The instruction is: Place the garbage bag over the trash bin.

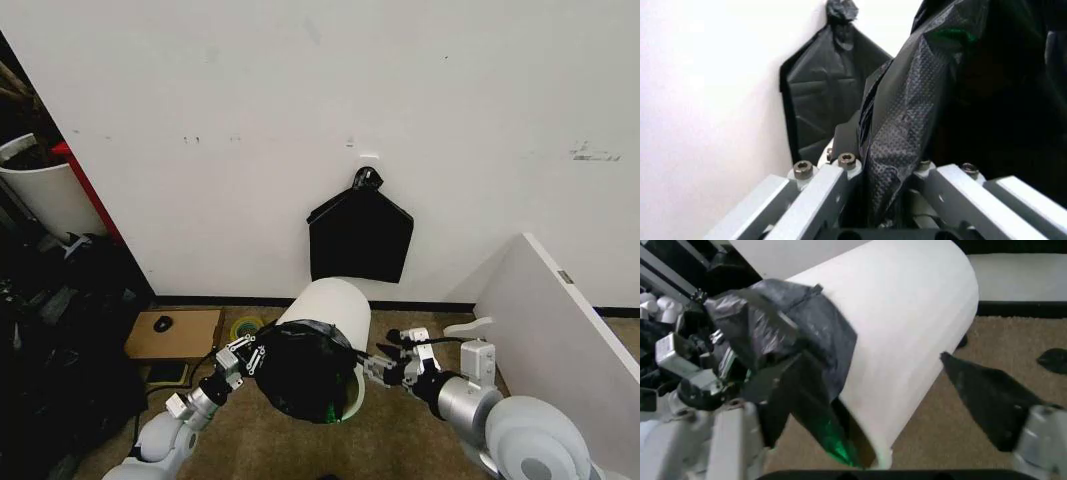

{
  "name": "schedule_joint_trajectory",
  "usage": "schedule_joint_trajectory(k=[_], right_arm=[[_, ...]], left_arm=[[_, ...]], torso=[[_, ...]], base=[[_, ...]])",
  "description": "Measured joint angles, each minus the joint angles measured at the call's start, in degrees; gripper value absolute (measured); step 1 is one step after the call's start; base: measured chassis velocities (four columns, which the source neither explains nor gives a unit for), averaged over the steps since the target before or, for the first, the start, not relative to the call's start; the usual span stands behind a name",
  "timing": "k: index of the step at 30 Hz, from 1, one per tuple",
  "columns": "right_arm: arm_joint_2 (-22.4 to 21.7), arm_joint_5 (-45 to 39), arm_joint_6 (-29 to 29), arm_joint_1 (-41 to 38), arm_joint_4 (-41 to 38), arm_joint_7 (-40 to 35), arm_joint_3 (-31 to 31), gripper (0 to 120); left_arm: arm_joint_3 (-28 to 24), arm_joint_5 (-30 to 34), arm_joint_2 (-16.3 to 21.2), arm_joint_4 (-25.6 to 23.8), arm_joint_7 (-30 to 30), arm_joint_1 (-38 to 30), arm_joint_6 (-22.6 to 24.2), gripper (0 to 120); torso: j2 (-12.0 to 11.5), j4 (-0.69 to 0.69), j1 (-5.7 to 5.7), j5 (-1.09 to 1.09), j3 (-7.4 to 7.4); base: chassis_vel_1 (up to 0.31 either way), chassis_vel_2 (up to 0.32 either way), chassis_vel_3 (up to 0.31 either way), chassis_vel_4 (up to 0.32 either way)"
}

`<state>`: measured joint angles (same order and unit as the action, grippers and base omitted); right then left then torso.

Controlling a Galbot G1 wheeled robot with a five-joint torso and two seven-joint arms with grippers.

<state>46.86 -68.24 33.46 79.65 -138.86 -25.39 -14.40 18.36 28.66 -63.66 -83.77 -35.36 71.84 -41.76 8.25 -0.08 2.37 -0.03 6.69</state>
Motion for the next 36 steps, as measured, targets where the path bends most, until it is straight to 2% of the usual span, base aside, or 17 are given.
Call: schedule_joint_trajectory(k=[3,7,10,13,20,21,24,26,29,34,36], right_arm=[[0.2,1.0,-0.2,0.6,-0.6,0.5,0.2,84],[0.8,3.6,-0.7,1.1,-0.8,1.5,1.2,84],[1.6,8.0,-1.8,1.1,0.1,3.2,2.6,81],[1.9,8.8,-2.1,1.0,0.6,3.5,2.8,77],[2.0,8.2,-2.0,0.9,0.8,4.0,3.0,49],[2.0,8.2,-2.0,0.9,0.8,4.0,3.0,49],[1.9,7.8,-1.6,0.9,0.8,4.0,3.0,40],[1.8,7.5,-1.3,0.9,0.8,4.1,2.9,28],[1.8,7.2,-0.9,0.9,0.8,4.1,2.9,22],[1.8,7.0,-0.7,0.7,1.0,4.4,3.0,1],[1.9,7.0,-0.7,0.5,1.2,4.6,3.0,0]], left_arm=[[0.0,0.0,0.0,0.3,0.6,-0.4,0.2,0],[-0.1,0.3,0.1,0.3,0.9,-0.5,0.4,0],[-0.2,0.5,0.0,-0.4,0.9,-0.3,0.6,0],[-0.2,0.6,0.0,-0.6,1.0,-0.2,0.7,0],[-0.2,0.6,0.1,-0.9,1.0,0.0,0.7,0],[-0.2,0.6,0.1,-0.9,1.0,0.0,0.7,0],[-0.2,0.5,-0.1,-0.9,1.1,-0.1,0.8,0],[-0.3,0.5,-0.1,-0.9,1.2,-0.1,0.9,0],[-0.3,0.4,-0.2,-0.9,1.2,-0.1,1.0,0],[-0.3,0.4,-0.2,-1.2,1.4,-0.1,1.2,0],[-0.3,0.4,-0.2,-1.4,1.5,-0.1,1.3,0]], torso=[[0.0,-0.01,0.0,-0.01,0.0],[0.0,0.0,0.0,0.0,0.0],[0.0,-0.01,0.0,0.0,0.0],[0.0,0.0,0.0,0.01,0.0],[0.0,0.0,0.0,0.0,0.0],[0.0,0.0,0.0,0.0,0.0],[0.0,0.0,0.0,0.0,0.0],[0.0,0.0,0.0,0.0,0.0],[0.0,0.0,0.0,0.0,0.0],[0.0,0.0,0.0,0.0,0.0],[0.0,0.0,0.0,0.0,0.0]], base=[[0.0,0.0,0.0,0.0],[0.0,0.0,0.0,0.0],[0.0,0.0,0.0,0.0],[0.0,0.0,0.0,0.0],[0.0,0.0,0.0,0.0],[0.0,0.0,0.0,0.0],[0.0,0.0,0.0,0.0],[0.0,0.0,0.0,0.0],[0.0,0.0,0.0,0.0],[0.0,0.0,0.0,0.0],[0.0,0.0,0.0,0.0]])
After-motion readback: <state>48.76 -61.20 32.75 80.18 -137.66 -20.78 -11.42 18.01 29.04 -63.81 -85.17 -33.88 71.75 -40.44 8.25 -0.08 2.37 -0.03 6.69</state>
